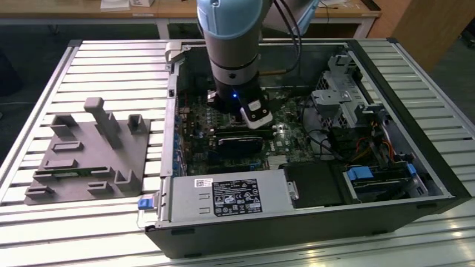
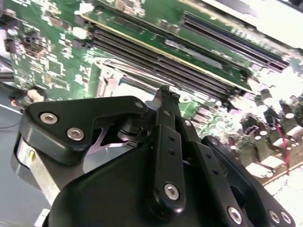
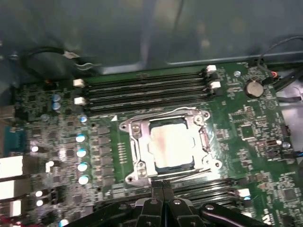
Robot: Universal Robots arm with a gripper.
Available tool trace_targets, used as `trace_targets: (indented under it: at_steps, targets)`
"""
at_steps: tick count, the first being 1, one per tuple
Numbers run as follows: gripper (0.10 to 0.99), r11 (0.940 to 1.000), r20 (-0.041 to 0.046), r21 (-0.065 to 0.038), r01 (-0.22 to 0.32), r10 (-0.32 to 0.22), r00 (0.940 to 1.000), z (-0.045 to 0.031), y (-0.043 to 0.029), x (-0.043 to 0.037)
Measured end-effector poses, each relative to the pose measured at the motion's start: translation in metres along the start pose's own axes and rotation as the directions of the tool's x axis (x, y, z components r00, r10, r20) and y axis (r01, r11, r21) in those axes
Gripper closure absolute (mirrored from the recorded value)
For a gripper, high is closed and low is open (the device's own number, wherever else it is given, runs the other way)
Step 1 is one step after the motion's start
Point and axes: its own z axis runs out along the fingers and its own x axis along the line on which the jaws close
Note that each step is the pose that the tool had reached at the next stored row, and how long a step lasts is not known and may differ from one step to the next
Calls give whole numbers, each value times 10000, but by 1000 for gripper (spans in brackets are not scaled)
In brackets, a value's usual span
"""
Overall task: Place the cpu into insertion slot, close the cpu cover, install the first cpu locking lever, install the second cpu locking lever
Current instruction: 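Install the second cpu locking lever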
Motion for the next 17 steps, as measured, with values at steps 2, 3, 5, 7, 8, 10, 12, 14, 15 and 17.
trace_targets:
  at_steps: [2, 3, 5, 7, 8, 10, 12, 14, 15, 17]
  targets:
    - [980, 10000, 8, 51, 7, -7, 10000, 10, 25, -27]
    - [980, 10000, 13, 86, 11, -11, 10000, 14, 41, -36]
    - [980, 9999, 25, 163, 19, -19, 10000, 24, 76, -50]
    - [980, 9996, 39, 263, 33, -34, 10000, 37, 118, -61]
    - [980, 9995, 46, 317, 39, -41, 10000, 43, 140, -65]
    - [980, 9991, 63, 430, 53, -55, 10000, 57, 190, -71]
    - [980, 9985, 79, 551, 67, -71, 9999, 72, 247, -72]
    - [980, 9977, 97, 672, 82, -89, 9999, 89, 311, -72]
    - [980, 9973, 104, 728, 88, -96, 9999, 97, 341, -73]
    - [980, 9965, 119, 829, 99, -110, 9999, 114, 403, -75]
